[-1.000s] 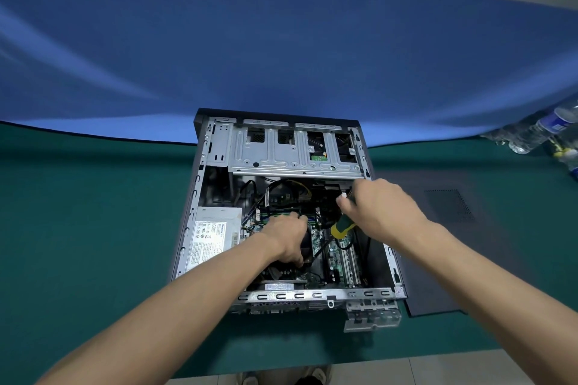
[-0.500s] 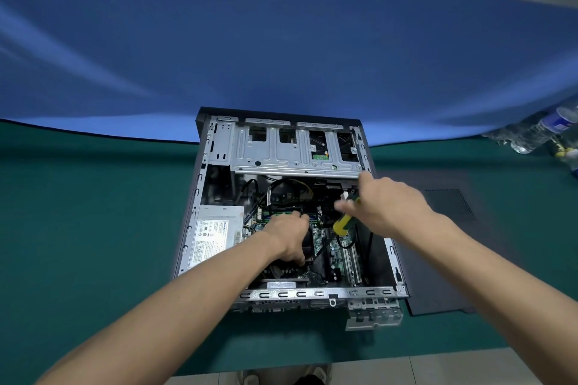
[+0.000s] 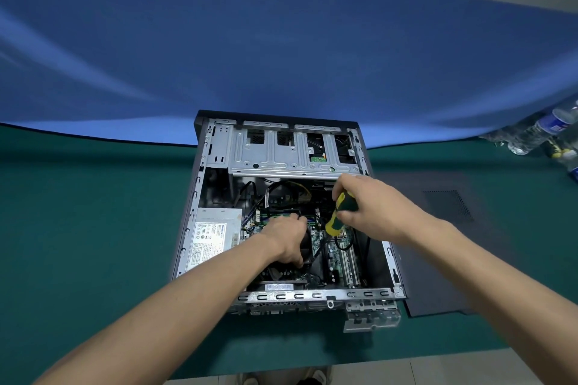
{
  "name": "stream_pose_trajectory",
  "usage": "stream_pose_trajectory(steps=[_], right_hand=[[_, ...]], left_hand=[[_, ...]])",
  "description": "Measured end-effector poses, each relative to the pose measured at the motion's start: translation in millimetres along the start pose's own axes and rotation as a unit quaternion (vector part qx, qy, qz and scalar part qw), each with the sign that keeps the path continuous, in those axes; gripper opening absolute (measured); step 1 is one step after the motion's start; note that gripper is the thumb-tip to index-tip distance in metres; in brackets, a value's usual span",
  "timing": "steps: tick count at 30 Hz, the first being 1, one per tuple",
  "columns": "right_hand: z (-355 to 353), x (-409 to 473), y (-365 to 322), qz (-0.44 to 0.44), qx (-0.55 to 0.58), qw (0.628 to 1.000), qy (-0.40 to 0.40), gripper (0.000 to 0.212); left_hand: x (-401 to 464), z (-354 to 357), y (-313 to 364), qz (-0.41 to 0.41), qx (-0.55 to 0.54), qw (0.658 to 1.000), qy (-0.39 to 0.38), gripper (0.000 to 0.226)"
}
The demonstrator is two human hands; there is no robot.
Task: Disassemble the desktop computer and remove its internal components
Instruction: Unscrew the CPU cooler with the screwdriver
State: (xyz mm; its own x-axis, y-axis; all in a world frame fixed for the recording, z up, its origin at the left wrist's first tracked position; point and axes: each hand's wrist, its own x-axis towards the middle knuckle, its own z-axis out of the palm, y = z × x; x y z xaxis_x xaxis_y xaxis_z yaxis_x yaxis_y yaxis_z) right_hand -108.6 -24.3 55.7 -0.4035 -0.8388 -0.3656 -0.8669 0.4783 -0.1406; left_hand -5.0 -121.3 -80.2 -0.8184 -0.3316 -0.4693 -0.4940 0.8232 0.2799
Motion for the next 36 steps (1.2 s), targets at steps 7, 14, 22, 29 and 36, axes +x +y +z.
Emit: stream_pose_trajectory(steps=[7, 14, 22, 29, 36], right_hand=[[0.7, 4.1, -4.9, -0.012, 0.057, 0.998, -0.010, 0.014], [-0.6, 8.2, -3.3, 0.036, -0.035, 0.999, 0.020, 0.030], [7.1, 2.7, -4.0, 0.124, 0.010, 0.991, 0.051, 0.061], [-3.0, 5.6, 1.1, 0.088, 0.074, 0.992, -0.044, 0.030], [-5.7, 2.1, 1.2, 0.016, 0.060, 0.996, -0.056, 0.022]], left_hand=[[0.6, 0.5, 0.6, -0.002, 0.001, 1.000, 0.000, 0.083], [0.0, 0.4, 0.2, -0.003, 0.003, 1.000, -0.004, 0.086], [0.1, 0.4, 0.3, -0.004, -0.002, 1.000, -0.005, 0.082], [0.6, 0.9, -0.1, -0.002, 0.004, 1.000, -0.004, 0.083], [0.9, 0.8, 0.1, -0.003, 0.006, 1.000, -0.002, 0.086]])
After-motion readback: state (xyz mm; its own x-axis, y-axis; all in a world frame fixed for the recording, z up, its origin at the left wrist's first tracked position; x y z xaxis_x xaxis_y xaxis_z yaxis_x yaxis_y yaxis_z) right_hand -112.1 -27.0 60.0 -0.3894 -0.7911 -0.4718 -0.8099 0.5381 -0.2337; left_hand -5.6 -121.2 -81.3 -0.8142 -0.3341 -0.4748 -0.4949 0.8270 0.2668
